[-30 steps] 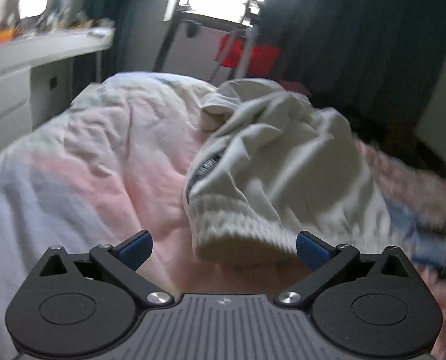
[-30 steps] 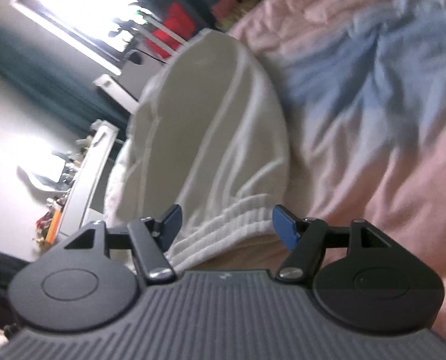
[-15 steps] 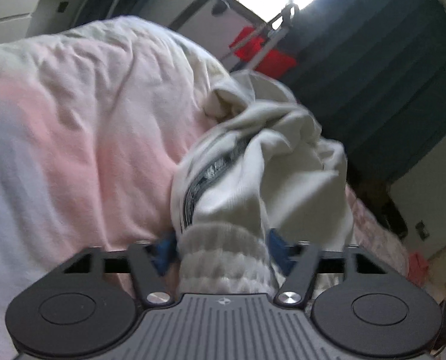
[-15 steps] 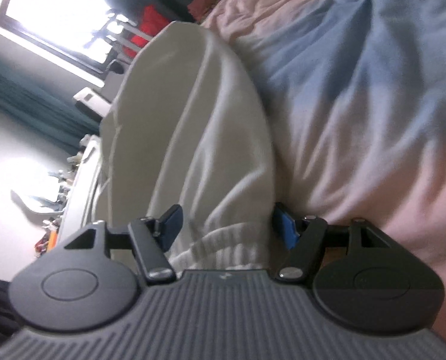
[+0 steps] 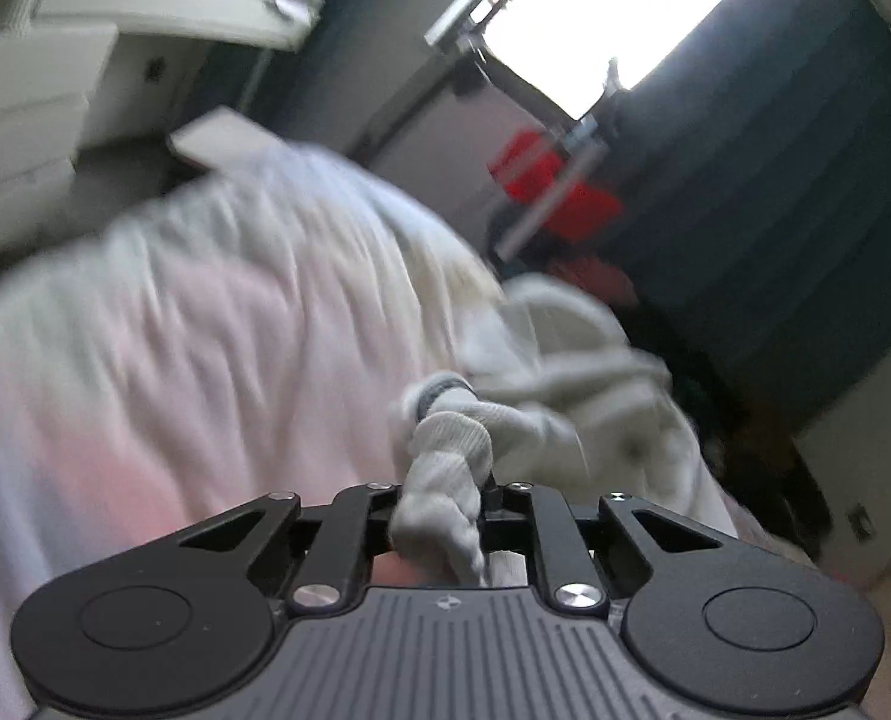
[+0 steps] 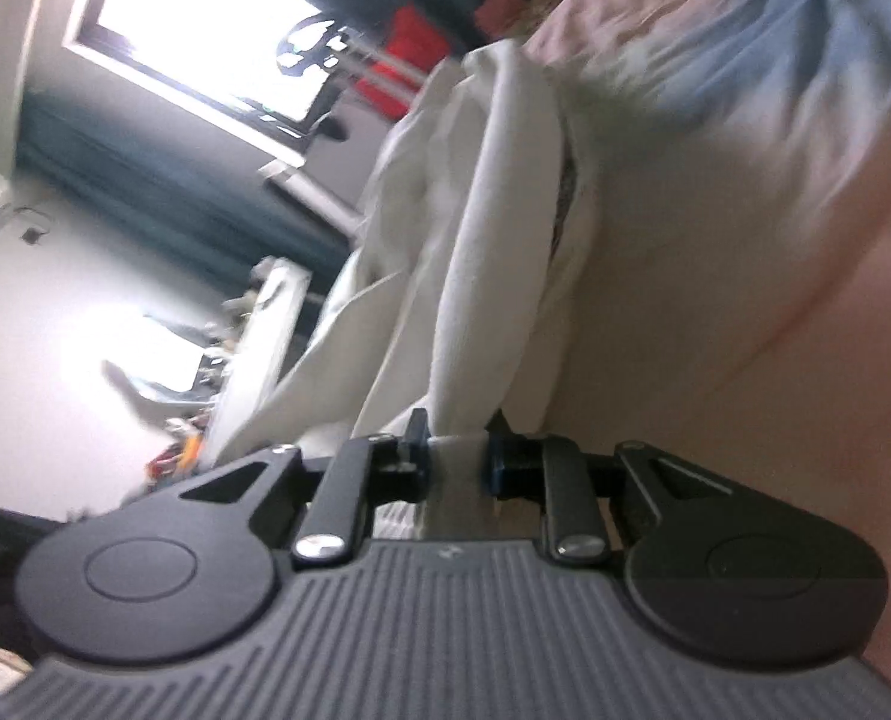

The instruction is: Fold clothes

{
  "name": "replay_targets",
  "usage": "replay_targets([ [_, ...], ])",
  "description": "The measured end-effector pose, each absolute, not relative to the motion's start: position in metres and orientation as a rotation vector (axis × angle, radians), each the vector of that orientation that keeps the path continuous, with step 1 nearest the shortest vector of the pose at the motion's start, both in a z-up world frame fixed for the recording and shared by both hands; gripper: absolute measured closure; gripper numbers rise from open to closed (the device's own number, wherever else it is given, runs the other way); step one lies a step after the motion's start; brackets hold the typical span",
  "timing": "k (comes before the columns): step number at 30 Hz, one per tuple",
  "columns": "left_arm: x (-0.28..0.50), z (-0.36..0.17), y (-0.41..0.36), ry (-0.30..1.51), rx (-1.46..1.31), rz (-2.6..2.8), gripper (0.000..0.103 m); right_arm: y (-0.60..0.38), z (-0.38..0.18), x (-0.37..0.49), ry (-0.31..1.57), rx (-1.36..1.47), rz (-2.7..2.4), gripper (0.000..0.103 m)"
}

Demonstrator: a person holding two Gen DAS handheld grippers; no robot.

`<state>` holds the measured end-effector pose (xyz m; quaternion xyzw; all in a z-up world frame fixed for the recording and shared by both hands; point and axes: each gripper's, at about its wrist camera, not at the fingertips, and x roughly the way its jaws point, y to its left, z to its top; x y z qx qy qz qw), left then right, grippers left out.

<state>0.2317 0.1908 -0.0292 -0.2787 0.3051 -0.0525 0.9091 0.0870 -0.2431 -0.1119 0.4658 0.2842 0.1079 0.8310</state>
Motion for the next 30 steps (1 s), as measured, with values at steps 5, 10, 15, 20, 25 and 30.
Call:
replay_targets([
  [5,0.278,0.026,0.246,0.542,-0.414,0.03,0.089,-0.15,-0.096,0.102,0.556,1.043,0.34,0.082],
  [10,0.338,0.037,0.293,0.507,-0.289,0.181,0.089,-0.063,-0.086,0.146,0.517,1.027,0.436,0.082],
  [15,0.411,-0.014,0.324,0.589,-0.239,0.25,0.089,-0.005,-0.107,0.201,0.614,0.97,0.495,0.082],
  [20,0.462,-0.081,0.335,0.706,-0.21,0.254,0.087,0.018,-0.124,0.23,0.685,0.873,0.51,0.08],
  [25,0.472,-0.101,0.327,0.712,-0.108,0.238,0.083,0.024,-0.111,0.226,0.711,0.802,0.507,0.067],
  [30,0.447,-0.084,0.337,0.692,-0.163,0.316,0.056,0.025,-0.082,0.212,0.685,0.667,0.526,0.039],
])
